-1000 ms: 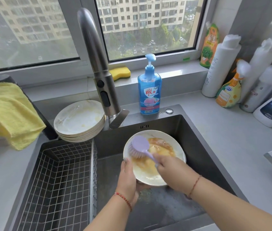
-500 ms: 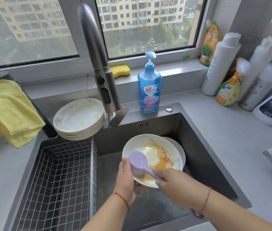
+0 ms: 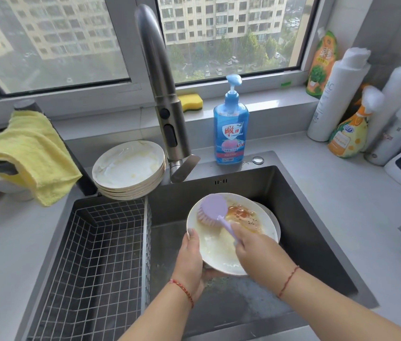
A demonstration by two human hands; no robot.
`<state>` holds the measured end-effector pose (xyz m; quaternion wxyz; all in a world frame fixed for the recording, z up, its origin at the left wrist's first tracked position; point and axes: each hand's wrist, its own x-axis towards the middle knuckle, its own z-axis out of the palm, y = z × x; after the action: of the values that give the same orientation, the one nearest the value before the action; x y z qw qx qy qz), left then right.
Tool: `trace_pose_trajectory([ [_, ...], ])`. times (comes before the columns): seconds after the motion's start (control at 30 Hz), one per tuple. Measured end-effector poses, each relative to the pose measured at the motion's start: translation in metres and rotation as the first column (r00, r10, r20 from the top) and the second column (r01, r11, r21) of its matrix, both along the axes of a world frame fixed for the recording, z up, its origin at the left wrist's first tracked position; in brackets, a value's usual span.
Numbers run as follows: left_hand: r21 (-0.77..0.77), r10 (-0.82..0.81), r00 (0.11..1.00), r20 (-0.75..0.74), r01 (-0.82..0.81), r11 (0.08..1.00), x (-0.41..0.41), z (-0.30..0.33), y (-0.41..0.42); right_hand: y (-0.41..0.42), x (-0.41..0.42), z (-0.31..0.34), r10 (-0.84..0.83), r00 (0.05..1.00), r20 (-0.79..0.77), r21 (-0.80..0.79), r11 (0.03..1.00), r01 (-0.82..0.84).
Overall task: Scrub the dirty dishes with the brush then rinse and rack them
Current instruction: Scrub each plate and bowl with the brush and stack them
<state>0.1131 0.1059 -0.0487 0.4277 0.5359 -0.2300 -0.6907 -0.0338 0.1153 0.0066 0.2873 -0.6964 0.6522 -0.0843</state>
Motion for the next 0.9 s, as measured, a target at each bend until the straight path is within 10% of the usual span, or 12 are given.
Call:
trace_pose_trajectory([
  [0.23, 0.001, -0.029, 0.999, -0.042, 0.03, 1.0, 0.008, -0.001, 0.007, 0.005, 0.008, 0.007, 0.069, 0.997, 0.044, -0.042, 0.997, -0.068],
  [0.4, -0.023, 0.022, 0.995, -0.094, -0.024, 0.999, 0.009, 0.0, 0.007, -0.004, -0.014, 0.01, -0.09, 0.945, -0.314, -0.287, 0.958, -0.004],
  [0.6, -0.027, 0.113, 0.993, -0.038, -0.114, 0.993, 0.022, -0.002, 0.0, 0.029, -0.029, 0.009, -0.04, 0.89, -0.454, -0.116, 0.993, -0.014],
  [0.9, 0.016, 0.099, 0.995, 0.008, -0.099, 0.995, 0.022, -0.009, 0.003, 0.05, 0.011, 0.033, 0.173, 0.983, 0.061, 0.133, 0.975, -0.179],
])
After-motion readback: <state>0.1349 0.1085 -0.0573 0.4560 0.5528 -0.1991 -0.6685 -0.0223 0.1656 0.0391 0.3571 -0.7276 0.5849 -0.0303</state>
